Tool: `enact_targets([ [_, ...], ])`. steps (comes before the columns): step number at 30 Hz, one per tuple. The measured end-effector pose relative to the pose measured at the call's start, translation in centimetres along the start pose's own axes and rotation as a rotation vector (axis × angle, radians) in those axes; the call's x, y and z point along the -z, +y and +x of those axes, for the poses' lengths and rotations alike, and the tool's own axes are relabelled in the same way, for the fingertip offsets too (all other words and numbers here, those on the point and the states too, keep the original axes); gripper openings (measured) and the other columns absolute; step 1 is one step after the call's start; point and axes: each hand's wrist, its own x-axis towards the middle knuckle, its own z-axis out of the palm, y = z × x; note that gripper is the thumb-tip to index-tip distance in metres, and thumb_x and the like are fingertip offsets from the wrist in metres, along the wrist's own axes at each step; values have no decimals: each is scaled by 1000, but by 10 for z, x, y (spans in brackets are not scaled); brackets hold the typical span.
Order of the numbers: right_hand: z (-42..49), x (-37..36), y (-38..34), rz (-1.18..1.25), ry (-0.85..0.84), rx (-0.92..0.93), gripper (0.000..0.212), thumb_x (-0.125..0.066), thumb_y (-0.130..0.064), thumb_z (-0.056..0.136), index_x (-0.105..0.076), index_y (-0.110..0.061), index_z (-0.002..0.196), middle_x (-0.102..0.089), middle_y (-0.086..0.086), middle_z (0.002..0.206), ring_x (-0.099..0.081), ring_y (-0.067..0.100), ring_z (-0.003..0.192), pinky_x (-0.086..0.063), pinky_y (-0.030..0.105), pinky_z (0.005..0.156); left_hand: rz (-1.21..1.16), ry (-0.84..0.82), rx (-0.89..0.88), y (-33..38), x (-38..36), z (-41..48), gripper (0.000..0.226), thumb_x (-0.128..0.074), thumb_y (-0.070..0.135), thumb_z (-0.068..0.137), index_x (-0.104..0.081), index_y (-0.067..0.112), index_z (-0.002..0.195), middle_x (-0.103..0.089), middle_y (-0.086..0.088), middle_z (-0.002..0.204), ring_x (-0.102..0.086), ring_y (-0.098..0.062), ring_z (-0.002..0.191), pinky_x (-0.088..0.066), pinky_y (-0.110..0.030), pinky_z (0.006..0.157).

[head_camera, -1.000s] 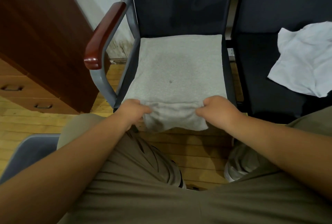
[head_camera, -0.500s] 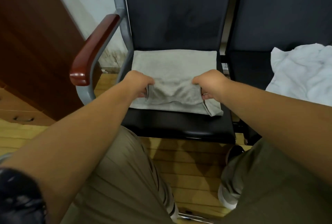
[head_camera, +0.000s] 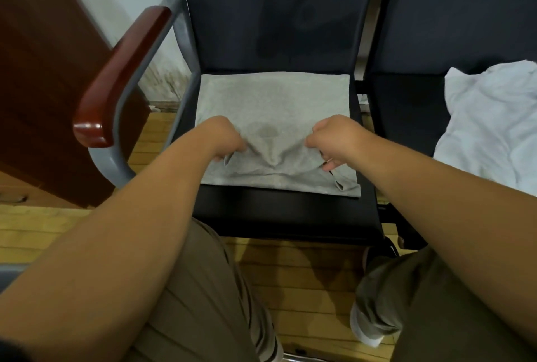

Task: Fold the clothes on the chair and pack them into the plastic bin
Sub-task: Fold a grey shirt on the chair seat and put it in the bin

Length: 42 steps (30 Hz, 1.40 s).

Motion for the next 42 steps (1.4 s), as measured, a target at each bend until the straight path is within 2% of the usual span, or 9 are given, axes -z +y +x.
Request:
enact_targets([
  [4, 2, 21, -11, 226, 88, 62, 26, -64, -12, 102, -53, -22, 123, -68, 11, 103, -77, 25, 68, -65, 38, 61, -379, 71, 30, 3, 17, 4, 20, -73, 17, 96, -66, 2, 108, -69, -16, 104, -73, -30, 92, -66, -42, 78],
  [9, 20, 39, -26, 380, 177, 113, 21, -68, -18, 100, -61, -16, 119, -71, 11, 103, -75, 17, 57, -56, 28, 47, -741, 38, 70, 12, 40, 13, 24, -76, 14, 96, -65, 5, 115, -73, -17, 115, -78, -30, 96, -67, -41, 73],
  [16, 58, 45, -42, 503, 147, 70, 18, -68, -20, 99, -67, -12, 115, -76, 13, 104, -77, 18, 69, -64, 36, 69, -821, 82, 102, 34, 64, 44, 10, -72, 13, 99, -67, 8, 106, -73, -7, 100, -68, -15, 77, -56, -27, 73],
  [19, 74, 39, -42, 642, 85, 0, 12, -67, -18, 99, -67, -13, 110, -76, 11, 106, -73, 17, 73, -62, 35, 69, -979, 5, 142, 25, 56, 64, 29, -70, 11, 100, -67, 5, 128, -75, -9, 110, -67, -14, 78, -56, -24, 59],
  [24, 90, 35, -42, 763, -29, -76, 23, -62, -15, 102, -66, -12, 124, -71, 5, 104, -67, 13, 73, -56, 29, 63, -1130, -71, 171, 16, 48, 81, 21, -64, 9, 103, -65, 5, 124, -73, -10, 109, -68, -14, 81, -59, -21, 62],
  [28, 94, 43, -41, 960, -126, -91, 30, -59, -14, 105, -63, -10, 135, -70, 2, 92, -65, 10, 70, -55, 26, 65, -1555, -48, 168, 18, 56, 91, 7, -57, 3, 105, -63, 3, 106, -65, -13, 100, -64, -16, 80, -61, -24, 63],
  [32, 94, 53, -42, 1129, -238, 24, 30, -48, -17, 111, -52, -12, 140, -78, 1, 121, -72, 11, 83, -61, 33, 80, -2047, -74, 32, 25, 57, 96, 26, -49, 9, 110, -47, -9, 129, -56, -32, 135, -69, -37, 115, -60, -42, 99],
  [36, 98, 49, -31, 790, -175, -46, 29, -51, -16, 110, -51, -12, 138, -81, 4, 111, -75, 14, 90, -63, 37, 78, -1605, -112, 71, 25, 46, 102, 62, -54, 22, 109, -29, -5, 158, -57, -25, 143, -68, -36, 121, -57, -46, 103],
  [42, 102, 49, -23, 55, 68, -110, 16, -53, -15, 106, -67, -9, 110, -75, 8, 102, -73, 19, 84, -58, 33, 64, -510, 34, -35, 34, 29, 96, 19, -61, 17, 102, -66, 6, 116, -74, -7, 113, -74, -22, 97, -62, -38, 87],
])
